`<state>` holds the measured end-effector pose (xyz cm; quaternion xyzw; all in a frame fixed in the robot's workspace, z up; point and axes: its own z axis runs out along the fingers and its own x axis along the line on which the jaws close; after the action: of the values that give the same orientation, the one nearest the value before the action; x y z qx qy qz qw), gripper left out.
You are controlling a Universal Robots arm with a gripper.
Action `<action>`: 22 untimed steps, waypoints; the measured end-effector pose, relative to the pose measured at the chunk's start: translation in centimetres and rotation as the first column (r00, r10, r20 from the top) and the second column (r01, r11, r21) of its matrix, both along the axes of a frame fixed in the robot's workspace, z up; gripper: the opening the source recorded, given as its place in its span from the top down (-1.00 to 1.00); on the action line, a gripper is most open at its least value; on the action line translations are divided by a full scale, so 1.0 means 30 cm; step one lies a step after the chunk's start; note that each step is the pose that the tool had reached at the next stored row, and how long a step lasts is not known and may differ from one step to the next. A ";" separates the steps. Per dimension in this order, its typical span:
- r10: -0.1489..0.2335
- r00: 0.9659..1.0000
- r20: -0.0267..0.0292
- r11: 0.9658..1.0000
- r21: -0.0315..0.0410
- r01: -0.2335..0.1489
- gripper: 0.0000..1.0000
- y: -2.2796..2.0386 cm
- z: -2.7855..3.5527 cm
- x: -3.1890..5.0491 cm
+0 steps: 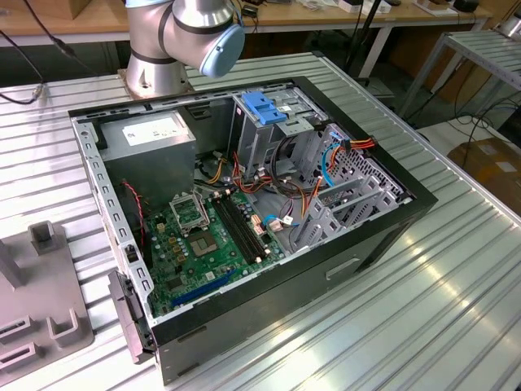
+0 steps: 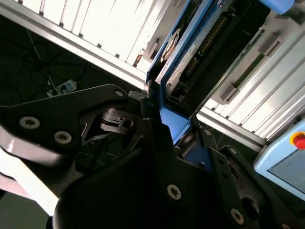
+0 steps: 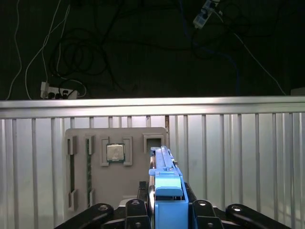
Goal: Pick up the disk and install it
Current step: 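Pick up the disk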
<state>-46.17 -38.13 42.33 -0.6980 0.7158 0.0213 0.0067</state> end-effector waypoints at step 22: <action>0.000 1.000 0.000 1.000 0.000 0.000 0.26 0.000 0.093 0.000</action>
<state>-46.17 -38.13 45.11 -0.6980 0.7158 0.0214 0.0066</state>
